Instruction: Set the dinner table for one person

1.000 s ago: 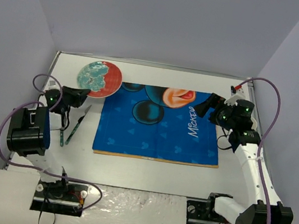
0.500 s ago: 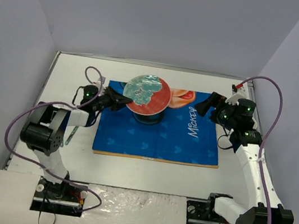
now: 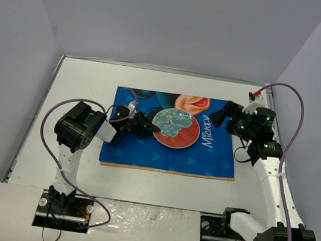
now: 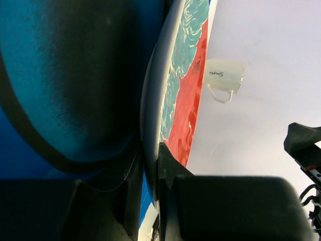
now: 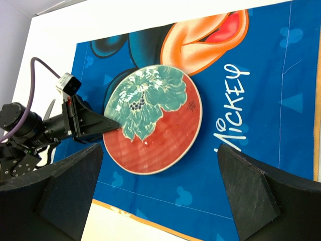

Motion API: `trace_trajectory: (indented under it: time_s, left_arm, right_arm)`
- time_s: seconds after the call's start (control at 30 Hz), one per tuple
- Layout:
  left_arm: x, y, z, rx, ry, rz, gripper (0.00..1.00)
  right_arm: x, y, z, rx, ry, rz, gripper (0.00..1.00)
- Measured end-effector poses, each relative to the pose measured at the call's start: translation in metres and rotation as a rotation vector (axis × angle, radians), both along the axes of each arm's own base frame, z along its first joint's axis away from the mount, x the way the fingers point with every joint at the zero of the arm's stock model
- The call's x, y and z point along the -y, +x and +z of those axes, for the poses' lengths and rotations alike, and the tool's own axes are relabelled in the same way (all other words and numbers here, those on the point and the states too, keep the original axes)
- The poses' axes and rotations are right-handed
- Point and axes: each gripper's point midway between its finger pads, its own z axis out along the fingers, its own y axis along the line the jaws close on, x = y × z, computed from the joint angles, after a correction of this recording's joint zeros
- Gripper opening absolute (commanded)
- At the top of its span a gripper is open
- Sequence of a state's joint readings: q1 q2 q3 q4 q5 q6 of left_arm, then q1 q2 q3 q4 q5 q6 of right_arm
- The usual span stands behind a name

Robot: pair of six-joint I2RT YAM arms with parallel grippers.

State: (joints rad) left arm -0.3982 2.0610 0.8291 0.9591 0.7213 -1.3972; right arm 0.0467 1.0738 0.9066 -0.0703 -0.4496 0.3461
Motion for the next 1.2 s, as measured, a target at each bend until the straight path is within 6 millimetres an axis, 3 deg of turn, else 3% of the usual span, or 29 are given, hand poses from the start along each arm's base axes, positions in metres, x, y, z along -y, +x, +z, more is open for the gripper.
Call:
trace_trajectory:
  time_s: [0.3,0.6,1.2]
  left_arm:
    - [0.001,0.008,0.012,0.086,-0.030,0.012,0.00]
    - [-0.001,0.009,-0.005,0.065,-0.021,0.017,0.00]
    - [-0.013,0.019,-0.007,0.077,-0.016,0.050,0.00]
  right_arm:
    - [0.000,-0.001,-0.001,-0.002,-0.006,0.003,0.95]
    - [0.000,-0.001,-0.001,-0.003,-0.007,0.004,0.95]
    - [0.000,-0.001,-0.002,-0.004,-0.009,0.005,0.95]
